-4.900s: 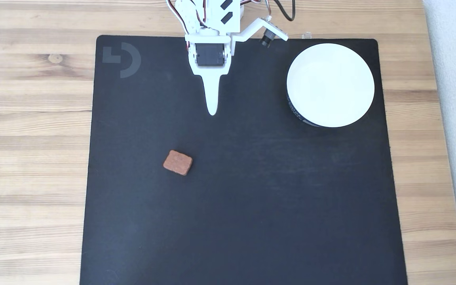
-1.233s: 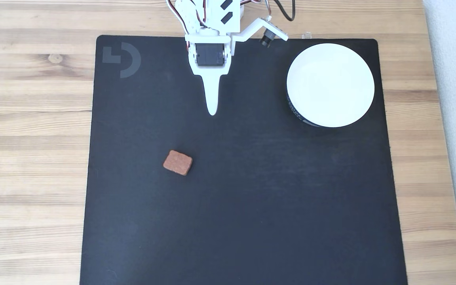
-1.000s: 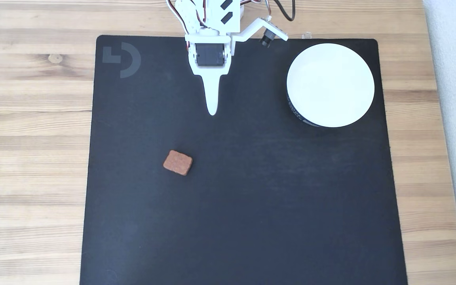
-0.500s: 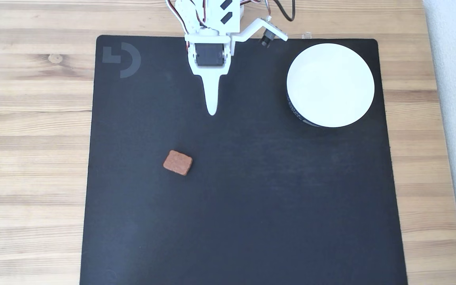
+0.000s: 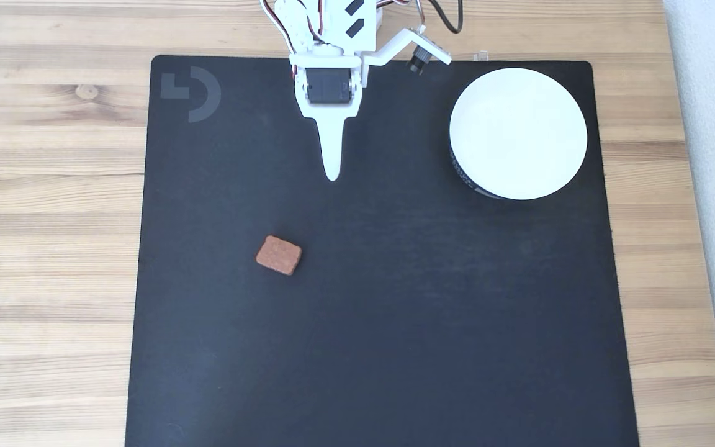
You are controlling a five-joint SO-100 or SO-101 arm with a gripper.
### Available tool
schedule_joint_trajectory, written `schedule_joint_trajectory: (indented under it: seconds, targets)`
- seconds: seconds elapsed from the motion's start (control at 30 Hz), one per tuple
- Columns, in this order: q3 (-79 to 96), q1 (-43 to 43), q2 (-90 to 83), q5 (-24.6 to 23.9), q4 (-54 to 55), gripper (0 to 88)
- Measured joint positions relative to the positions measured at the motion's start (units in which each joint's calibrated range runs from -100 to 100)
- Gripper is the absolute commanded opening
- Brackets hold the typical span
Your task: Pick up the toy and place it on the plate
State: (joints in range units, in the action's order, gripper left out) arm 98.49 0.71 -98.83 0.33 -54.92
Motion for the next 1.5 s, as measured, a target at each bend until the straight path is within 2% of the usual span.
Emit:
schedule_joint_trajectory:
  seconds: [0.6,0.8,0.97,1.2,1.5]
  targets:
    - [-0.09,-3.16,0.00,0.00,0.00,2.2]
    - [-7.37,-3.25,2.00,0.00,-1.94,2.2]
    - [-18.04,-3.33,14.49,0.00,-1.18,2.3]
    - [-41.10,-3.41,46.54,0.00,2.70,2.3]
    - [-66.60,-5.74,77.10,-0.15,2.79,2.3]
